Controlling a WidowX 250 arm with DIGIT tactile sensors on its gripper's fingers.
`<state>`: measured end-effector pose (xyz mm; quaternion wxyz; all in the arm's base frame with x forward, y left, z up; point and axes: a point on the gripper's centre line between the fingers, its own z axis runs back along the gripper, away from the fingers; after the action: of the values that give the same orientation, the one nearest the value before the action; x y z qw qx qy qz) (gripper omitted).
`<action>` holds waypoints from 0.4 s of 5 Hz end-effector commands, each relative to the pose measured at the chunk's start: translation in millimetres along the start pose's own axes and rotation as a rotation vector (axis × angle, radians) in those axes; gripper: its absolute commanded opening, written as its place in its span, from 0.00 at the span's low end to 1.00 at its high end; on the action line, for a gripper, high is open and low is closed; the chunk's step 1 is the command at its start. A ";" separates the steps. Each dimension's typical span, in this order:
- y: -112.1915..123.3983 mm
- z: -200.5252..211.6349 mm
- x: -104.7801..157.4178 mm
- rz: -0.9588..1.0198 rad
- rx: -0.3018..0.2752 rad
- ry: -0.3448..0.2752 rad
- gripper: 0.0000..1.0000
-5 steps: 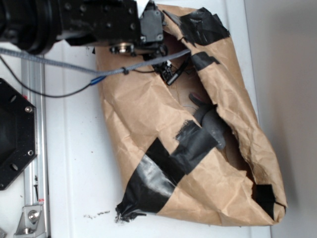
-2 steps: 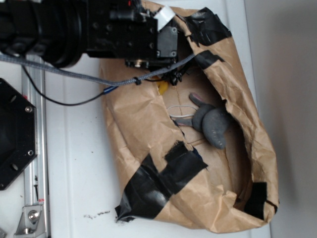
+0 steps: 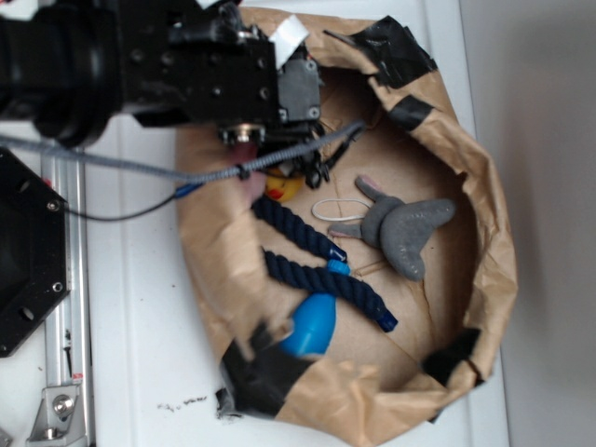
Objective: Grab the green animal.
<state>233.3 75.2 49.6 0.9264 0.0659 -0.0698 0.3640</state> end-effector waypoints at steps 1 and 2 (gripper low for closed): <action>-53.0 83.0 0.4 -0.197 -0.227 -0.132 0.00; -54.9 90.5 5.4 -0.224 -0.239 -0.166 0.00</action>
<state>267.6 15.6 108.0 0.9563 0.0031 -0.1436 0.2547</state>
